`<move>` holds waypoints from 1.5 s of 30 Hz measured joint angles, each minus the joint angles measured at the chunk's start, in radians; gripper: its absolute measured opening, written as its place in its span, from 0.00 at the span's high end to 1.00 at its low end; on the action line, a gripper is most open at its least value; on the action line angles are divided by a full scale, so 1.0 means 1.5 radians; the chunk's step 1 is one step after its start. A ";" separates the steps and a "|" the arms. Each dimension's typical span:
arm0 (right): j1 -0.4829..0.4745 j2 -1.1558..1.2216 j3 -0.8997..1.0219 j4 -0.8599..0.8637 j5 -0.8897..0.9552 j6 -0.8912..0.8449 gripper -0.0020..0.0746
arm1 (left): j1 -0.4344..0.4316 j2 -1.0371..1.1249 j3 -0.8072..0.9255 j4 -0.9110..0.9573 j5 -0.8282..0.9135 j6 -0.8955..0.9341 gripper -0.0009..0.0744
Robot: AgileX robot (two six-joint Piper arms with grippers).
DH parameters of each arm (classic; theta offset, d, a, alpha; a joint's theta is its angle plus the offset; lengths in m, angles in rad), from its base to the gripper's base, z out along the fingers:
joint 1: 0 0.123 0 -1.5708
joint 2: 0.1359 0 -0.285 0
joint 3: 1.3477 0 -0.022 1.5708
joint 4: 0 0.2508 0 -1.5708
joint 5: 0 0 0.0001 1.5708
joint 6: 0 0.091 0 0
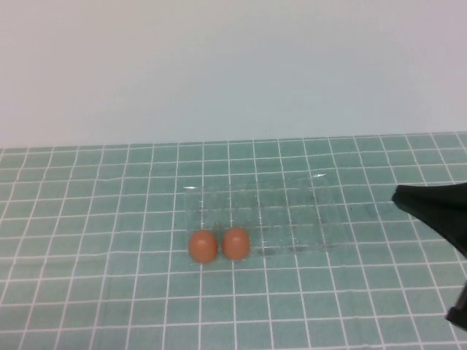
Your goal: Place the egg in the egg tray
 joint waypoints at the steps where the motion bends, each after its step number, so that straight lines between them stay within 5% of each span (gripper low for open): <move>1: 0.000 -0.011 0.001 0.000 0.003 -0.001 0.98 | 0.000 0.000 0.000 0.000 0.000 0.000 0.99; 16: -0.001 -0.030 0.004 0.002 -0.101 -0.013 0.98 | 0.000 0.000 0.000 0.000 0.000 0.000 0.99; 22: -0.007 -0.049 0.018 0.085 -0.160 -0.015 0.98 | 0.000 0.000 0.000 0.000 0.000 0.000 0.99; 37: -0.322 -0.348 0.241 0.183 -0.007 0.069 0.98 | 0.000 0.000 0.000 0.000 0.000 0.000 0.99; 45: -0.343 -0.399 0.273 0.189 -0.016 0.084 0.98 | 0.000 0.000 0.000 0.000 0.000 0.000 0.99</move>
